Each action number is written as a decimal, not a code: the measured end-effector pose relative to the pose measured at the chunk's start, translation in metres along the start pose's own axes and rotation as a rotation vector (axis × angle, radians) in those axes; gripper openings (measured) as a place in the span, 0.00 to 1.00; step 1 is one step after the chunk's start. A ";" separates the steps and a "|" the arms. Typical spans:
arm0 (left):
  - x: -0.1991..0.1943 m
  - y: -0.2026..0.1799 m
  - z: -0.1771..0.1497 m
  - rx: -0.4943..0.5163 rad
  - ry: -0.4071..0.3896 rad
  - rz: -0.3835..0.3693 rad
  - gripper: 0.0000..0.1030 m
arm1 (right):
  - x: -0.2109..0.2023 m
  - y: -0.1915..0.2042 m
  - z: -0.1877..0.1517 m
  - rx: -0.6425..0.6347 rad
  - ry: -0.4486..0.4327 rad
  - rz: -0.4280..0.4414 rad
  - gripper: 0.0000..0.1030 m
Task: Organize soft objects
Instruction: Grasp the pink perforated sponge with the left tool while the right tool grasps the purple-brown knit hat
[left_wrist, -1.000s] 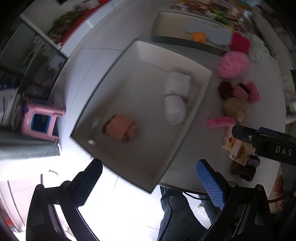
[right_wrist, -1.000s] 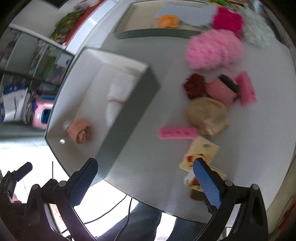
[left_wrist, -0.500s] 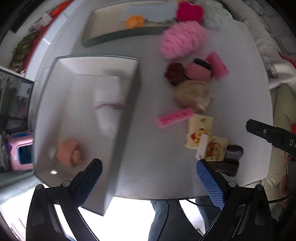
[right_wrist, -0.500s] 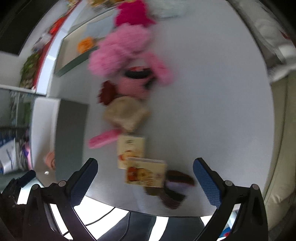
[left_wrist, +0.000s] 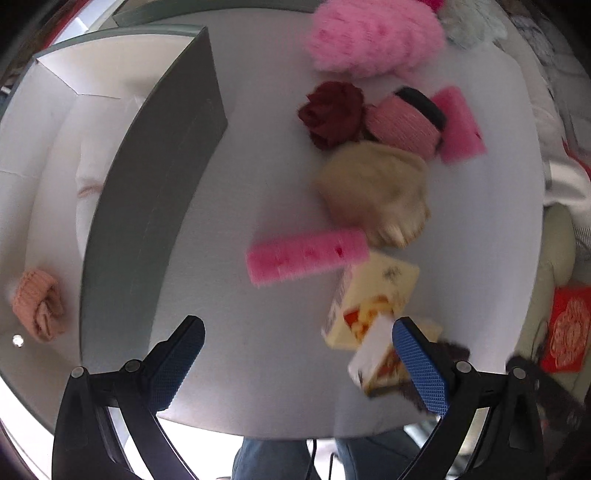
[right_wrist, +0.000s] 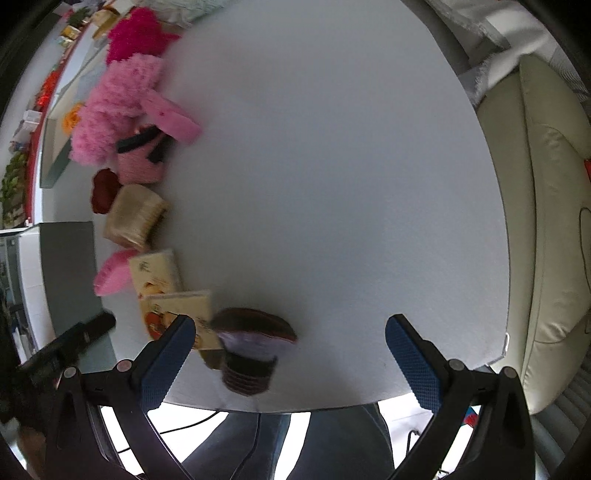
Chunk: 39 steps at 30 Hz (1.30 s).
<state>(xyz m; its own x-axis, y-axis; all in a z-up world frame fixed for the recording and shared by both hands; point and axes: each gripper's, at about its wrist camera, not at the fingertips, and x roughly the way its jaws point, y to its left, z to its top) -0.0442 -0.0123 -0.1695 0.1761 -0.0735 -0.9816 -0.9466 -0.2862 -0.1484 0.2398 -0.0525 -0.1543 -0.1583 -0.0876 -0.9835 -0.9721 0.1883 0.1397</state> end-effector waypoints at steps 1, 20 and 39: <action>0.002 -0.001 0.002 -0.002 -0.009 0.013 0.99 | 0.001 -0.002 -0.001 0.003 0.004 -0.002 1.00; 0.029 0.018 0.024 -0.153 0.035 -0.009 0.99 | 0.057 0.023 -0.023 -0.106 0.155 -0.002 1.00; 0.024 0.034 0.051 -0.186 0.050 0.012 0.85 | 0.094 0.017 -0.030 -0.002 0.224 0.068 0.41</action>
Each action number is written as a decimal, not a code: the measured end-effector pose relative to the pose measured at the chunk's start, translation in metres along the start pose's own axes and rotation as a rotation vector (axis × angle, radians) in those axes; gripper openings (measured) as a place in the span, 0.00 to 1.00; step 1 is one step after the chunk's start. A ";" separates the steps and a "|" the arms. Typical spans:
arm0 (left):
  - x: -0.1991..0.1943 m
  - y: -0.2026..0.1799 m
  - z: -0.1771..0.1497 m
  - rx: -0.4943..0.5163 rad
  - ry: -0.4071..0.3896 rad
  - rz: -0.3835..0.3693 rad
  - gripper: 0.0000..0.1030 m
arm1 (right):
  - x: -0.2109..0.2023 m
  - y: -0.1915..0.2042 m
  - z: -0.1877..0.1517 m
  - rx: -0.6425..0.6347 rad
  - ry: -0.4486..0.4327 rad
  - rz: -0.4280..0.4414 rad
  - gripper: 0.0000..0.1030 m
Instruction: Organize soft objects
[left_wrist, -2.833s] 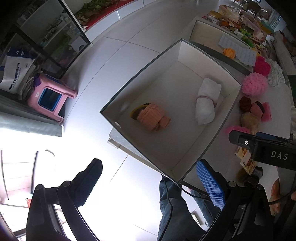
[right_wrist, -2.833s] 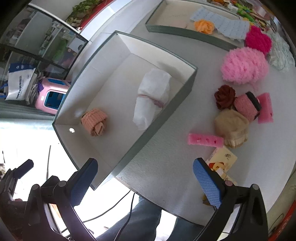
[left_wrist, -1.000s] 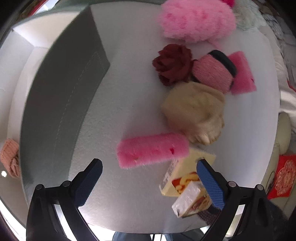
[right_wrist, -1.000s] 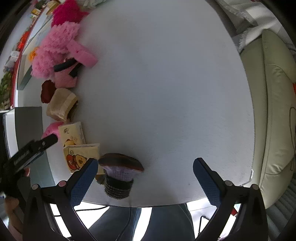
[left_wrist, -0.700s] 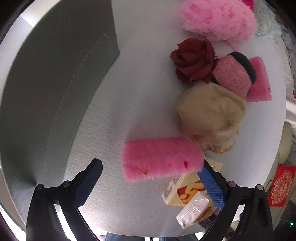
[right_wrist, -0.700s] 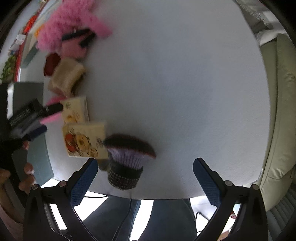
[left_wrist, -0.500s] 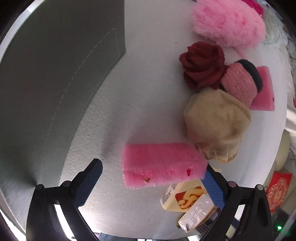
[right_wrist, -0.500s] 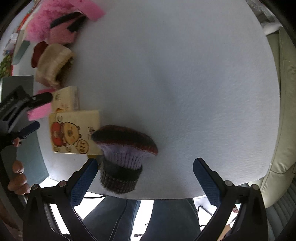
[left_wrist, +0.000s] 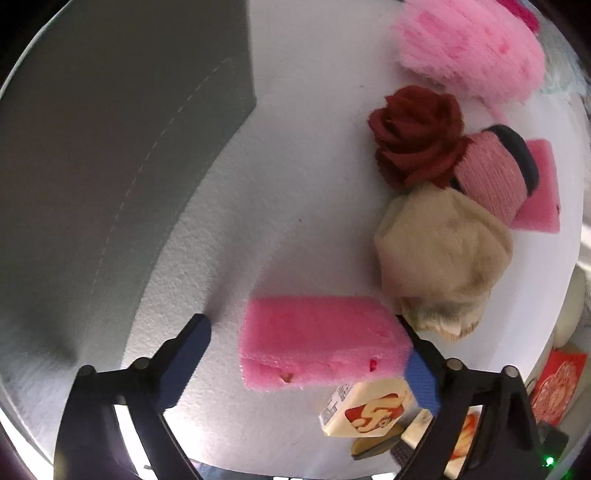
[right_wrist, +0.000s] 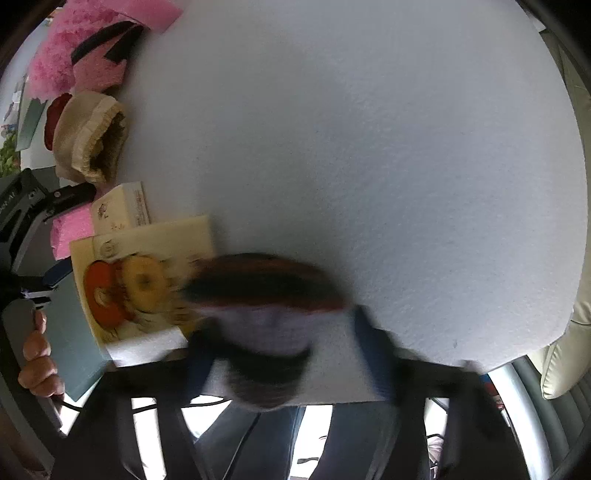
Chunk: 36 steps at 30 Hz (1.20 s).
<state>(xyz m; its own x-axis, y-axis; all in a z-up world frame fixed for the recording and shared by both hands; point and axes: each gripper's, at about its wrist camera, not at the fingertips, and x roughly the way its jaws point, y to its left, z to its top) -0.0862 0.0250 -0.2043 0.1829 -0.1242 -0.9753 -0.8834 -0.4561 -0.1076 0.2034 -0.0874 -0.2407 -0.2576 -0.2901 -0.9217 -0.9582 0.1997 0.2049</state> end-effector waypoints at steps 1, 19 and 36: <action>-0.003 -0.005 0.002 0.017 -0.008 -0.003 0.81 | 0.000 0.001 -0.001 -0.006 0.008 0.016 0.40; -0.070 -0.027 -0.028 0.254 -0.139 0.003 0.73 | -0.056 -0.031 -0.008 0.009 -0.067 0.129 0.39; -0.156 0.041 -0.102 0.341 -0.325 -0.073 0.73 | -0.105 0.053 0.008 -0.205 -0.123 0.077 0.39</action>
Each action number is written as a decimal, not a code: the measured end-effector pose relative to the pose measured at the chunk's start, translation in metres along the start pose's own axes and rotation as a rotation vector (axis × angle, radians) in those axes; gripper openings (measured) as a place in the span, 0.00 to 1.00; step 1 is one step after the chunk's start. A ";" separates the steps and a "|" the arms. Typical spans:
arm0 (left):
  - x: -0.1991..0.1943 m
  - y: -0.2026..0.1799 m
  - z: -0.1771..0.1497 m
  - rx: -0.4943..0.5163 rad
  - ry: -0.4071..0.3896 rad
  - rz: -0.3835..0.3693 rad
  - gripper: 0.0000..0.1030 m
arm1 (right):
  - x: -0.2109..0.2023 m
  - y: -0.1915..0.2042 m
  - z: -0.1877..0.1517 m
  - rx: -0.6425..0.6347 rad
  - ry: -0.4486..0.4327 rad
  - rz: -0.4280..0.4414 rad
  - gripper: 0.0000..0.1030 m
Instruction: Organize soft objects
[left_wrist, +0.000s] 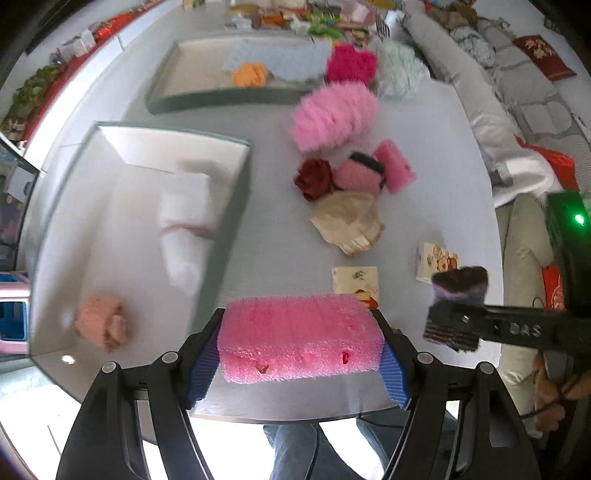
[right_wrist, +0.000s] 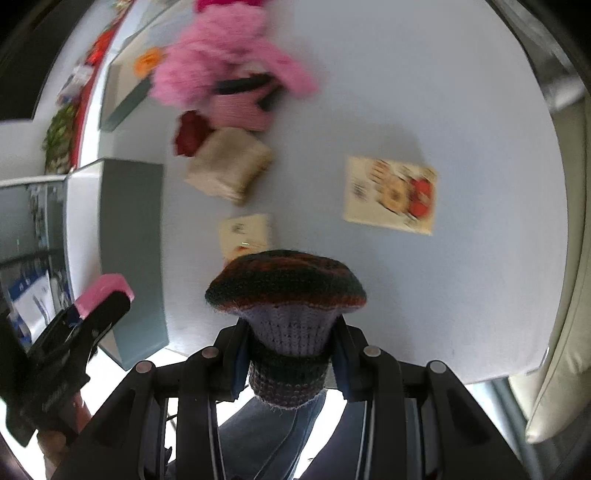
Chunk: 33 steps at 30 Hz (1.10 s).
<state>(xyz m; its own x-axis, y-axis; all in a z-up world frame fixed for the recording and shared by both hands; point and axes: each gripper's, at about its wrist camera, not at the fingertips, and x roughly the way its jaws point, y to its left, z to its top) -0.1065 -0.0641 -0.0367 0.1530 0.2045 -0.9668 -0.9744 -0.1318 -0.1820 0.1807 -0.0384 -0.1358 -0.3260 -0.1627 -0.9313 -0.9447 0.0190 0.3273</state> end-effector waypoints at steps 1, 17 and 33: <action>-0.007 0.004 0.000 -0.009 -0.019 0.012 0.73 | -0.003 0.008 0.002 -0.023 -0.001 -0.003 0.39; -0.078 0.067 -0.034 -0.299 -0.180 0.205 0.73 | -0.012 0.198 -0.021 -0.599 -0.131 -0.116 0.39; -0.100 0.011 -0.061 -0.484 -0.228 0.307 0.73 | -0.040 0.166 -0.019 -0.800 -0.106 -0.085 0.39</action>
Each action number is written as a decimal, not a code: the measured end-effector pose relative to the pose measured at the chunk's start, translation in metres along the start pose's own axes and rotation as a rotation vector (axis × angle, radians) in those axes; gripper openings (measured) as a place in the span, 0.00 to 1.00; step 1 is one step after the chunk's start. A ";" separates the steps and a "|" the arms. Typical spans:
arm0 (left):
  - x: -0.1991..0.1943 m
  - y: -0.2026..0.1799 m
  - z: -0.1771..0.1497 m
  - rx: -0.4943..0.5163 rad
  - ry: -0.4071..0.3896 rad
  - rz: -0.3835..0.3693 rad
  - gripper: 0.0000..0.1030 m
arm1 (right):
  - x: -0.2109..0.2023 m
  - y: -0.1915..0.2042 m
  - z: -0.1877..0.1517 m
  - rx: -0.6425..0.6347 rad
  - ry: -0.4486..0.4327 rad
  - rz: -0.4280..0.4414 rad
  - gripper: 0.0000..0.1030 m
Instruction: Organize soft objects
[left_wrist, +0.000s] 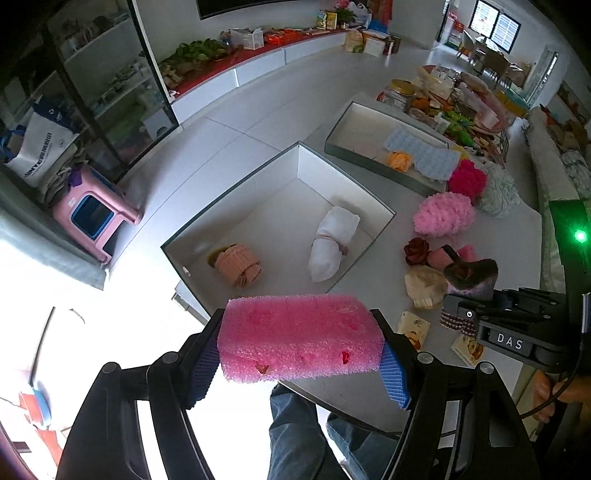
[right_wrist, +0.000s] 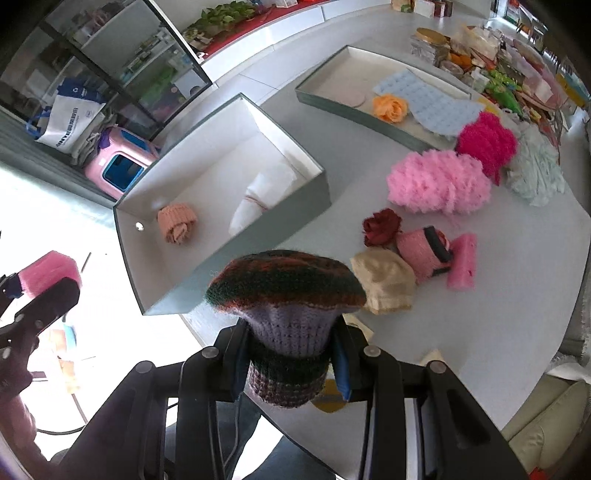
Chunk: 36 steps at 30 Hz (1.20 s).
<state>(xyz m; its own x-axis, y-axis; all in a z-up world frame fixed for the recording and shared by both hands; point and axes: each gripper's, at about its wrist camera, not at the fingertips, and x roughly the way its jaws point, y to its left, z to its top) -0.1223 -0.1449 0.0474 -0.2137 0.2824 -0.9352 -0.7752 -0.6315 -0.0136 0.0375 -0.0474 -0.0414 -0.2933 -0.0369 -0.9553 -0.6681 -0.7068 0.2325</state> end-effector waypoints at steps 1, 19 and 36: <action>-0.001 -0.003 -0.001 0.003 0.000 0.002 0.73 | 0.000 -0.003 -0.002 0.001 0.000 0.003 0.39; -0.019 -0.033 -0.007 0.062 -0.042 0.008 0.73 | -0.014 -0.036 -0.030 0.056 -0.024 0.022 0.39; -0.025 -0.035 -0.013 0.060 -0.047 0.005 0.73 | -0.021 -0.041 -0.040 0.061 -0.036 0.020 0.39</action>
<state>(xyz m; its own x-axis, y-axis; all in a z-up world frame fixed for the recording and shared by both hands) -0.0828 -0.1391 0.0664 -0.2442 0.3134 -0.9177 -0.8081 -0.5889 0.0139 0.0982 -0.0458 -0.0383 -0.3306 -0.0245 -0.9435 -0.7022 -0.6615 0.2632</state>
